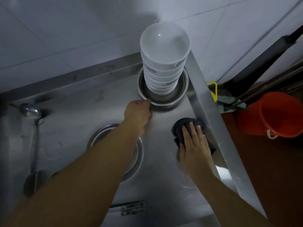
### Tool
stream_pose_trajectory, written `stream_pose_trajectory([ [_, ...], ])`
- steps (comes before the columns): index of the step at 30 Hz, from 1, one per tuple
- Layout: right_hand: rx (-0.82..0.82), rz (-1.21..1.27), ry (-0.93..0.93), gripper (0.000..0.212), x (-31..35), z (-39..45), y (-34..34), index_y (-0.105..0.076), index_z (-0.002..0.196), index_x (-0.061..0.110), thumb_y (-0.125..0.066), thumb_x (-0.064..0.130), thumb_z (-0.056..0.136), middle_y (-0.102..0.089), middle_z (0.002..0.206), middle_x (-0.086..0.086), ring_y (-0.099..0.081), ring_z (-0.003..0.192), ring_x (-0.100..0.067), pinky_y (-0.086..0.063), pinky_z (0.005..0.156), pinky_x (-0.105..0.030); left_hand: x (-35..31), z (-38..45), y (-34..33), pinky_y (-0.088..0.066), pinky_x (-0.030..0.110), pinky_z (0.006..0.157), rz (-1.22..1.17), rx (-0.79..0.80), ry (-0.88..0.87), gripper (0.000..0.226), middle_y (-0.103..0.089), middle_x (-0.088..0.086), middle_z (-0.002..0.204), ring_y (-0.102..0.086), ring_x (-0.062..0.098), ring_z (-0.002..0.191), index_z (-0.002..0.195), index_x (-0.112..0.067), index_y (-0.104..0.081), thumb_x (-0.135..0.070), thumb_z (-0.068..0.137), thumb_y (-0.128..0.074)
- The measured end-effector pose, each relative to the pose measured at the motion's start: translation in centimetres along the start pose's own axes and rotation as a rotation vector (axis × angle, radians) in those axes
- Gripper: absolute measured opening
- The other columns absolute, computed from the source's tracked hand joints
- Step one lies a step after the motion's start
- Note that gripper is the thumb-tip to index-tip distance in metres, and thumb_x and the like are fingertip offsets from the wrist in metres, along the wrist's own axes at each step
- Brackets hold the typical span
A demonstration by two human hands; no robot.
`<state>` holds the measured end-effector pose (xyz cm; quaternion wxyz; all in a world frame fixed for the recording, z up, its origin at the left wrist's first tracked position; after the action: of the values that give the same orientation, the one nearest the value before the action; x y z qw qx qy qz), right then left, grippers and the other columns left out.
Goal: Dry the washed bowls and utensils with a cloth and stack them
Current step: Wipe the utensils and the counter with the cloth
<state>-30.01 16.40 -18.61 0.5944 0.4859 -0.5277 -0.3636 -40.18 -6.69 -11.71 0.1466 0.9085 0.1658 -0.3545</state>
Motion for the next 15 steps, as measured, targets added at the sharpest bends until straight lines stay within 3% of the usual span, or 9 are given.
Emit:
stream_pose_trajectory([
  [2, -0.003, 0.001, -0.003, 0.061, 0.1, -0.1, -0.1, -0.038, 0.162, 0.018, -0.041, 0.032, 0.103, -0.029, 0.172, -0.011, -0.027, 0.159, -0.035, -0.033, 0.124, -0.056, -0.2, 0.5, -1.0, -0.062, 0.048, 0.096, -0.096, -0.039, 0.029, 0.022, -0.078, 0.019, 0.094, -0.078, 0.035, 0.095, 0.078, -0.01, -0.072, -0.03, 0.088, -0.074],
  [6, 0.0, -0.013, 0.0, 0.062, 0.0, -0.2, -0.1, -0.036, 0.163, 0.02, -0.043, 0.033, 0.103, -0.027, 0.173, -0.01, -0.025, 0.159, -0.034, -0.03, 0.125, -0.054, -0.7, 1.4, -1.7, -0.061, 0.045, 0.097, -0.18, -0.067, 0.063, 0.019, -0.073, 0.017, 0.094, -0.075, 0.035, 0.102, 0.08, -0.006, -0.066, -0.015, 0.094, -0.076],
  [11, 0.001, -0.016, -0.001, 0.062, 0.1, -0.1, 0.0, -0.036, 0.163, 0.021, -0.042, 0.033, 0.102, -0.027, 0.173, -0.009, -0.025, 0.16, -0.033, -0.03, 0.125, -0.052, -1.9, 1.3, -1.7, -0.064, 0.031, 0.058, -0.339, -0.062, 0.107, 0.011, -0.07, 0.02, 0.095, -0.073, 0.023, 0.072, 0.088, 0.001, -0.062, 0.003, 0.095, -0.07],
  [15, 0.008, -0.007, 0.001, 0.063, 0.3, -0.1, 0.0, -0.034, 0.164, 0.022, -0.044, 0.033, 0.102, -0.025, 0.173, -0.008, -0.022, 0.16, -0.032, -0.028, 0.125, -0.052, -2.3, 1.6, -0.5, -0.065, 0.032, 0.055, -0.282, -0.089, 0.094, 0.01, -0.068, 0.021, 0.1, -0.071, 0.024, 0.078, 0.092, 0.0, -0.06, 0.003, 0.097, -0.067],
])
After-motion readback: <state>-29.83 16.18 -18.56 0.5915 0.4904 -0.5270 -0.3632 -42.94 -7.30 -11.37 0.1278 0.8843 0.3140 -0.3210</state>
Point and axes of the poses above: each hand's wrist, its own z-axis towards the middle knuckle, its own y-axis out of the back of the hand, x = y × z, the point moved 2 cm from there along z, towards the middle knuckle
